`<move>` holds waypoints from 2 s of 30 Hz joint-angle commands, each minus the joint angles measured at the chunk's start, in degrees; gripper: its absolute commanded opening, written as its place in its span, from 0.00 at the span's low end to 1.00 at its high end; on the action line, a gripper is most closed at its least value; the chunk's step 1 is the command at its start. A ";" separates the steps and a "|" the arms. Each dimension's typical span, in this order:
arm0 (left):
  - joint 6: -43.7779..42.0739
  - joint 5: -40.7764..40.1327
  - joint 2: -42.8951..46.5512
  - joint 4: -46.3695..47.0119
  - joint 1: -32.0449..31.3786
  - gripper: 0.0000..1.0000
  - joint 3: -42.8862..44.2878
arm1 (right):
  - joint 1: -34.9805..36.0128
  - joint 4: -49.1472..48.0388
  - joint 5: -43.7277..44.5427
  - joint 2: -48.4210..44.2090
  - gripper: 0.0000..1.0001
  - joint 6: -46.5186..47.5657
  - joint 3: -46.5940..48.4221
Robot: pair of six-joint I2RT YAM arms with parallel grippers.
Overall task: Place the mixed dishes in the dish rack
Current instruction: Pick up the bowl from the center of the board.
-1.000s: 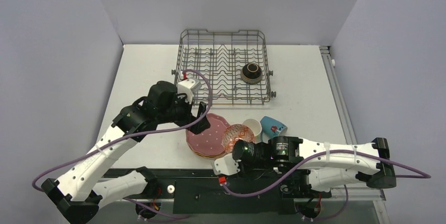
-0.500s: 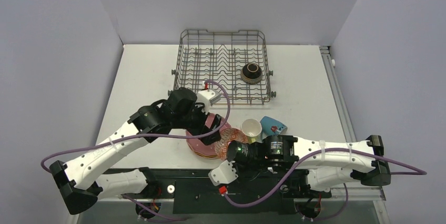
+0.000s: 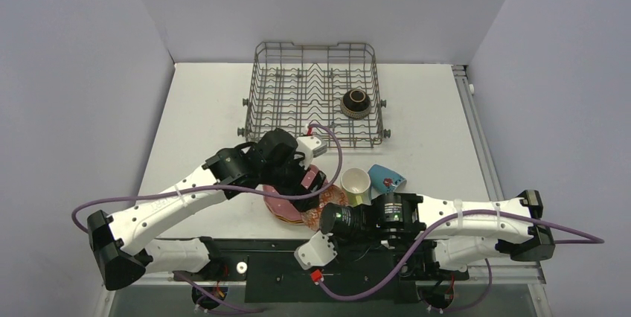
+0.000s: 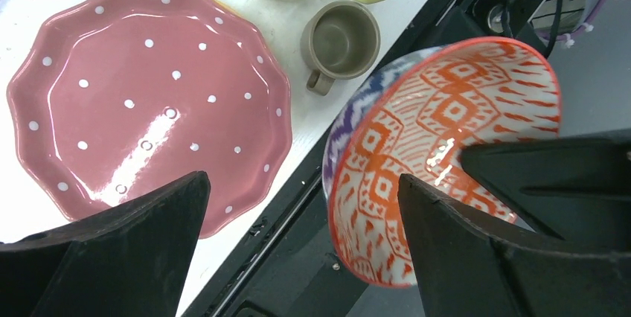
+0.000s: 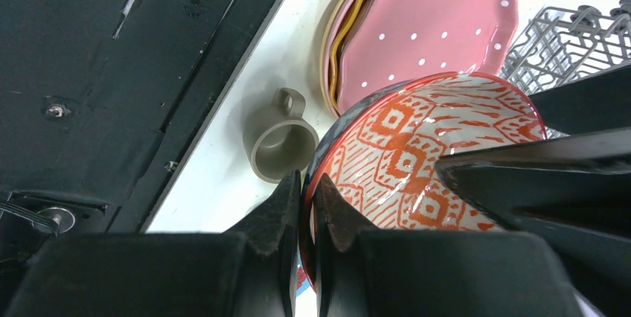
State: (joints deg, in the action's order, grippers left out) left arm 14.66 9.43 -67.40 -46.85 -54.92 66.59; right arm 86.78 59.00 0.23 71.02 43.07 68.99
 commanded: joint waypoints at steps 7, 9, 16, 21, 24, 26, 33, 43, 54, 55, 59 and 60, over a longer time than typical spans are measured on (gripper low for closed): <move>-1.46 0.11 -2.50 2.03 -0.84 0.76 1.16 | 1.68 -0.47 2.39 -0.72 0.00 -0.18 3.20; -1.47 0.21 -2.58 2.07 -0.87 0.70 1.16 | 1.78 -0.96 2.19 -0.89 0.00 -0.66 2.68; -1.49 2.22 -2.62 1.93 -0.94 0.39 1.43 | 2.11 -4.06 2.53 -2.59 0.00 -3.12 -0.25; -1.97 3.31 -3.14 2.58 -1.16 0.05 1.25 | 2.65 -8.58 3.56 -4.11 0.00 -5.69 -1.98; -2.18 3.82 -4.17 2.96 -1.25 0.00 1.33 | 2.77 -9.56 4.37 -4.26 0.02 -6.80 -2.62; -2.19 4.17 -4.56 3.48 -1.25 0.00 1.30 | 2.81 -10.51 5.14 -4.54 0.05 -7.46 -3.23; -1.54 3.82 -5.75 4.54 -1.33 0.00 1.17 | 2.80 -12.39 9.82 -8.23 0.19 -8.62 -5.64; -0.35 1.35 -6.82 6.16 -1.02 0.00 -0.04 | 0.80 -18.49 17.36 -21.21 0.33 -11.76 -11.61; 3.06 4.56 -3.42 11.83 5.29 0.00 -4.58 | -11.00 -27.71 20.88 -25.99 0.50 -23.70 -14.23; 3.66 5.38 -2.90 12.39 5.98 0.00 -5.29 | -11.23 -29.32 22.37 -25.88 0.54 -25.73 -14.45; 5.48 7.61 0.81 14.33 10.01 0.00 -7.66 | -12.94 -32.16 31.48 -24.08 0.62 -32.21 -14.23; 5.83 7.83 2.30 14.64 11.21 0.00 -7.99 | -13.88 -32.35 32.01 -23.19 0.63 -33.55 -13.49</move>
State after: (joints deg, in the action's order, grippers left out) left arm 17.56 13.10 -71.26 -38.52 -46.92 59.07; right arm 74.76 32.95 23.27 46.19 18.41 54.41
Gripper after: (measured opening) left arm 0.043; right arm 0.613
